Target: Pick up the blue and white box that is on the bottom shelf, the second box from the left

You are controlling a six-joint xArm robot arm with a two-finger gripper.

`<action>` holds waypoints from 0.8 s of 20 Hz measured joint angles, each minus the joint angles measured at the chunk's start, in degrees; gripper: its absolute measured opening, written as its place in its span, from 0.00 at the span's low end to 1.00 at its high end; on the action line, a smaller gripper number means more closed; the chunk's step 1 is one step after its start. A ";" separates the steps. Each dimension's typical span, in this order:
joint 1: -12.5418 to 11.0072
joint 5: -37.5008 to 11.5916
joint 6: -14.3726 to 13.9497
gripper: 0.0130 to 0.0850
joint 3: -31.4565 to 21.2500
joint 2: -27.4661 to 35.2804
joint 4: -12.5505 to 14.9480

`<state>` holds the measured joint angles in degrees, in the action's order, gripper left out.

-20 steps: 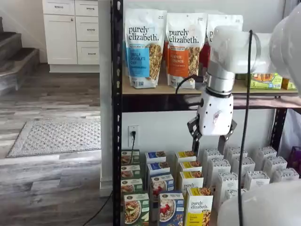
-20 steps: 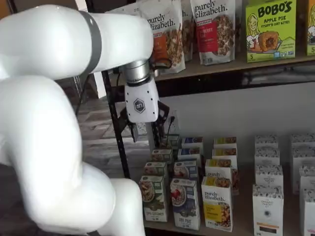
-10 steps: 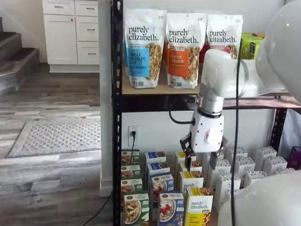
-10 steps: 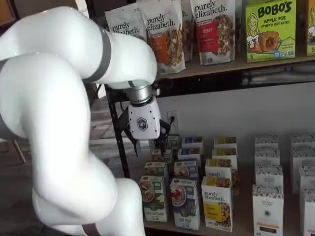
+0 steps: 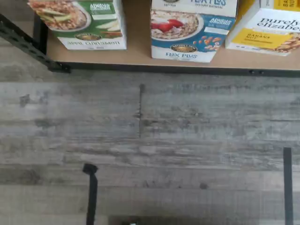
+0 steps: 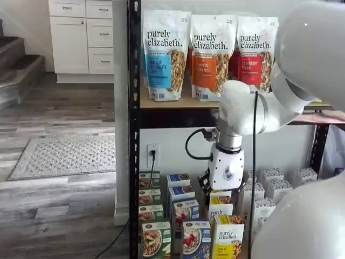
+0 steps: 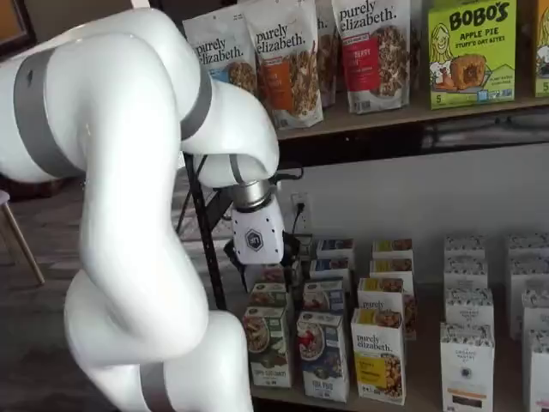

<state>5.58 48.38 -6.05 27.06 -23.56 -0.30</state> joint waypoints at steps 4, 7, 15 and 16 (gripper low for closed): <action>-0.25 -4.38 0.68 1.00 -0.12 3.23 -0.55; -0.46 -7.23 0.56 1.00 -0.13 5.27 -0.06; -1.29 -14.02 3.34 1.00 0.79 12.25 -2.29; -1.38 -15.24 3.73 1.00 0.77 13.05 -2.60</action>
<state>4.20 33.14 -2.32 27.83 -10.51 -2.90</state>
